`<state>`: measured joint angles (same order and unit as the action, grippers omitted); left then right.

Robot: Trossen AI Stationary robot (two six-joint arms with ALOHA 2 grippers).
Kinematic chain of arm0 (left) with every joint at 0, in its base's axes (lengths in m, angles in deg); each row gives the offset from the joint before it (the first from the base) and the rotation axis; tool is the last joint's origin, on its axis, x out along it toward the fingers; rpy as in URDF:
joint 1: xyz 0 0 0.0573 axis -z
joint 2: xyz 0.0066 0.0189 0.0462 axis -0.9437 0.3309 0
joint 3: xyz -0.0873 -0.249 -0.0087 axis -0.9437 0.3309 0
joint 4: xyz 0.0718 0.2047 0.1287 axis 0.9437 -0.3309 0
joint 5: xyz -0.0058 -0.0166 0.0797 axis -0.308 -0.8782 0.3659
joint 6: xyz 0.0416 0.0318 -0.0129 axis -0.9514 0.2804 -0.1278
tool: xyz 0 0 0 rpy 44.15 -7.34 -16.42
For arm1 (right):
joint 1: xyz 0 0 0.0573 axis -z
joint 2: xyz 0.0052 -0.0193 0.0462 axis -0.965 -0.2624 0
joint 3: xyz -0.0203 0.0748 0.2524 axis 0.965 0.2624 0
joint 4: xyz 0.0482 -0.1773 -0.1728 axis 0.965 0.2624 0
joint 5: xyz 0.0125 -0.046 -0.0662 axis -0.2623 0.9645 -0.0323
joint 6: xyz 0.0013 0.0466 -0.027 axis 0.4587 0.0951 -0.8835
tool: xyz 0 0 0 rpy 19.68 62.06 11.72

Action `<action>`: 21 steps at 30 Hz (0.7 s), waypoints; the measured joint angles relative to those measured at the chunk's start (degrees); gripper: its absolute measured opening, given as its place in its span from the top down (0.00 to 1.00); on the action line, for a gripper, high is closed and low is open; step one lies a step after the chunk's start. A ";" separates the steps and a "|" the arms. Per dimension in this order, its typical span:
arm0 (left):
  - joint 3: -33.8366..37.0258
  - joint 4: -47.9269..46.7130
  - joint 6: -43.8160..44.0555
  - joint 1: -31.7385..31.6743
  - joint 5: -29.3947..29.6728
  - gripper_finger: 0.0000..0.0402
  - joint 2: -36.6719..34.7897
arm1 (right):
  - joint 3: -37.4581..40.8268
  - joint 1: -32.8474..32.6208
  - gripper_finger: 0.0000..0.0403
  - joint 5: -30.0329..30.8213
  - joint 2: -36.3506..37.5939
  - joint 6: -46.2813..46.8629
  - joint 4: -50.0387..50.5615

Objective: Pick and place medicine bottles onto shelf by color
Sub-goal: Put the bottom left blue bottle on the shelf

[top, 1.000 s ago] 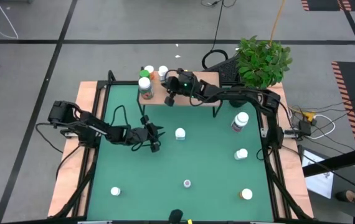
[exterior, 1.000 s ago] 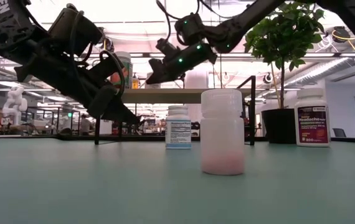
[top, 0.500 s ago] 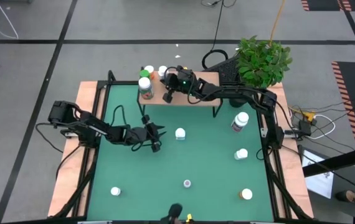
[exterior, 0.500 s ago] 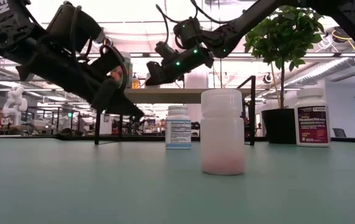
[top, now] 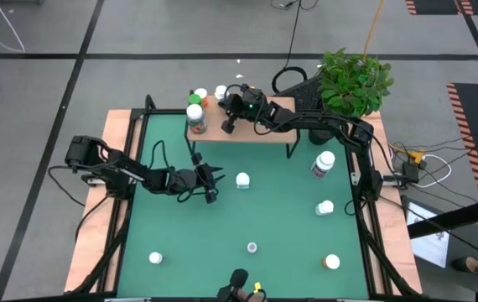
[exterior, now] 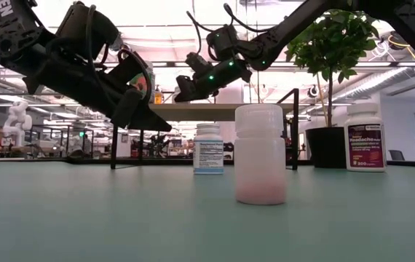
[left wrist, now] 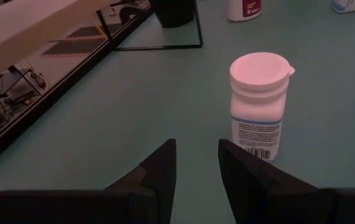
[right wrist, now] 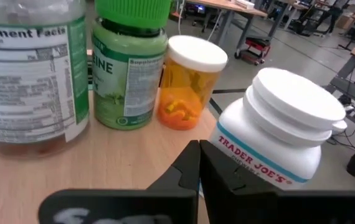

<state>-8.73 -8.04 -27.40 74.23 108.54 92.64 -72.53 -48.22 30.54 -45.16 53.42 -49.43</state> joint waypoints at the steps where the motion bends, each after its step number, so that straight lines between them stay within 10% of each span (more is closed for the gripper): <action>1: 0.00 -0.01 0.02 0.00 0.01 0.70 0.00 | 0.00 -0.20 1.00 0.00 0.00 0.00 0.60; 21: -0.02 -3.50 2.43 1.45 -0.04 0.70 0.00 | 0.04 -1.74 1.00 9.51 4.85 -7.57 11.17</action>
<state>-8.75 -11.55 -24.98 75.68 108.50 92.64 -72.49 -49.96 40.04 -40.31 45.85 -38.25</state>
